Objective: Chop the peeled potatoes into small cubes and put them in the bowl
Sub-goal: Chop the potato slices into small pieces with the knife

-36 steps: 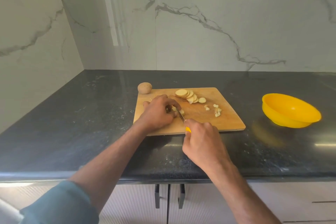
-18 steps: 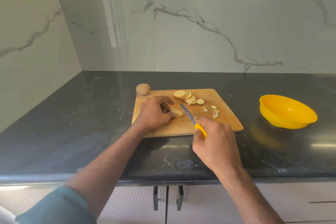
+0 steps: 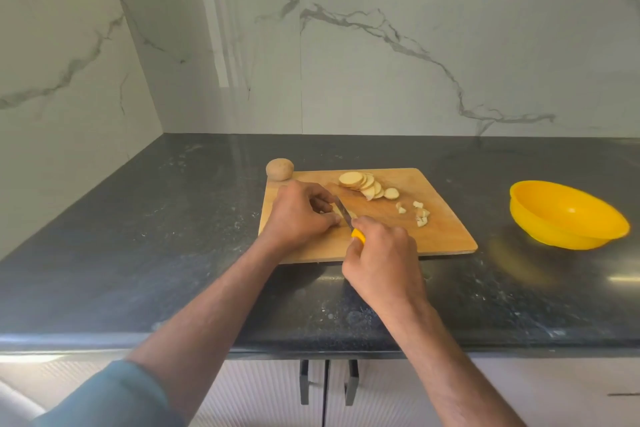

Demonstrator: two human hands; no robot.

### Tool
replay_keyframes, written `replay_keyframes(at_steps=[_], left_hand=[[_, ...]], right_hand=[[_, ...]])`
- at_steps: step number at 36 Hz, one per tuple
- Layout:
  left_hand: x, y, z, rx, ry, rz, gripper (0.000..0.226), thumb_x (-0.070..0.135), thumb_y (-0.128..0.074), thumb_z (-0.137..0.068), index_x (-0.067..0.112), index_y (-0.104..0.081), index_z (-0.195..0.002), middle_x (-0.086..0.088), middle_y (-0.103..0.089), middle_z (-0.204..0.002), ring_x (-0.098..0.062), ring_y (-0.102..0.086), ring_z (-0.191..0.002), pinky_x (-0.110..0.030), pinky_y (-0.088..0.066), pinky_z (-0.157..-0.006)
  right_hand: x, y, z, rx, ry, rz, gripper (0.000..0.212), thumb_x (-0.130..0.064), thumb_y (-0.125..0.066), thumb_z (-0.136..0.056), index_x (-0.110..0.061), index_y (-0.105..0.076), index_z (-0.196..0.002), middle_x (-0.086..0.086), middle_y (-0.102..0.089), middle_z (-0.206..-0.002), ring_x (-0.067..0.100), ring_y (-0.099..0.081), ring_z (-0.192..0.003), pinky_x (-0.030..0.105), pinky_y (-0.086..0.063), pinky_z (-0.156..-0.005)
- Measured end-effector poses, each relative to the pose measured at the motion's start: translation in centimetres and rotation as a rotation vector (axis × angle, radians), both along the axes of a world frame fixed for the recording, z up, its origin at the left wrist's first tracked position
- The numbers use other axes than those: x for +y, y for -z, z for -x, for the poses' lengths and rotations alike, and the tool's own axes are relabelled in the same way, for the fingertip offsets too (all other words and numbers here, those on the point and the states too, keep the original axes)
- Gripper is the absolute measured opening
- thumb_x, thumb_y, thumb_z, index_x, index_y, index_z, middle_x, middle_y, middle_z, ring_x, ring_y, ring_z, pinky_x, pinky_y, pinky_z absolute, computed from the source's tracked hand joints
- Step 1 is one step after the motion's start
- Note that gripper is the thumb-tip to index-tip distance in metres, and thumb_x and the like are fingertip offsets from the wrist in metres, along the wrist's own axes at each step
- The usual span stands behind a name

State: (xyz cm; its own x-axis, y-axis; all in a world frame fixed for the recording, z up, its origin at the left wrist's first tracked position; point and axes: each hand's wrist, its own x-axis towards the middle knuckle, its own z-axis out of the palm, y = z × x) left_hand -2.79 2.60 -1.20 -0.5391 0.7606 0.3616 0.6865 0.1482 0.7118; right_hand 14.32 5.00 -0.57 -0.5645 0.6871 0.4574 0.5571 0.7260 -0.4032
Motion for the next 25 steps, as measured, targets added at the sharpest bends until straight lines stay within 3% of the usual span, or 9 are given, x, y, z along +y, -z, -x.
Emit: replay_keyframes(at_steps=[5, 8, 12, 17, 22, 25], left_hand=[[0.0, 0.0, 0.0, 0.003, 0.002, 0.01, 0.025, 0.02, -0.091, -0.071, 0.024, -0.077, -0.091, 0.007, -0.074, -0.079, -0.005, -0.071, -0.079, -0.038, -0.061, -0.079], [0.1, 0.0, 0.0, 0.004, 0.001, 0.021, 0.026, 0.021, -0.091, -0.072, 0.024, -0.077, -0.094, 0.008, -0.074, -0.08, -0.005, -0.07, -0.08, -0.038, -0.061, -0.08], [0.0, -0.1, -0.1, 0.008, 0.006, 0.029, 0.029, 0.021, -0.09, -0.073, 0.022, -0.078, -0.099, 0.009, -0.073, -0.079, -0.004, -0.07, -0.081, -0.037, -0.06, -0.082], [0.0, -0.2, -0.2, 0.015, 0.006, 0.028, 0.02, 0.018, -0.089, -0.073, 0.023, -0.077, -0.089, 0.008, -0.073, -0.077, -0.004, -0.07, -0.078, -0.038, -0.06, -0.08], [0.1, 0.0, -0.1, 0.002, 0.002, 0.026, 0.018, 0.016, -0.086, -0.073, 0.024, -0.074, -0.083, 0.009, -0.072, -0.075, -0.003, -0.068, -0.076, -0.04, -0.06, -0.079], [0.1, 0.0, -0.1, 0.007, 0.018, 0.039, 0.02, 0.016, -0.086, -0.075, 0.026, -0.073, -0.086, 0.01, -0.07, -0.075, -0.004, -0.067, -0.076, -0.04, -0.059, -0.08]], right_hand=[[0.0, 0.0, 0.0, -0.019, -0.008, 0.007, 0.034, -0.014, -0.056, -0.089, -0.019, -0.068, -0.121, 0.003, -0.074, -0.092, 0.022, -0.067, -0.079, 0.023, -0.045, -0.065], [-0.1, 0.0, 0.1, -0.029, -0.006, -0.002, 0.034, -0.014, -0.056, -0.089, -0.019, -0.068, -0.121, 0.003, -0.074, -0.093, 0.024, -0.069, -0.081, 0.029, -0.054, -0.069], [-0.1, 0.0, 0.3, -0.043, -0.009, 0.007, 0.033, -0.015, -0.055, -0.089, -0.018, -0.067, -0.12, 0.006, -0.073, -0.093, 0.026, -0.067, -0.082, 0.033, -0.056, -0.071], [0.1, -0.5, 1.0, -0.076, -0.026, 0.0, 0.034, -0.013, -0.055, -0.089, -0.015, -0.066, -0.121, 0.007, -0.068, -0.09, 0.024, -0.053, -0.074, 0.028, -0.045, -0.063], [-0.1, -1.5, 1.3, -0.146, -0.041, -0.02, 0.026, -0.011, -0.054, -0.089, -0.013, -0.064, -0.113, 0.002, -0.049, -0.077, 0.021, -0.045, -0.071, 0.028, -0.033, -0.06], [0.0, -1.3, 1.0, -0.119, -0.07, 0.011, 0.031, -0.013, -0.056, -0.092, -0.015, -0.065, -0.122, 0.004, -0.063, -0.086, 0.018, -0.047, -0.074, 0.024, -0.038, -0.064]])
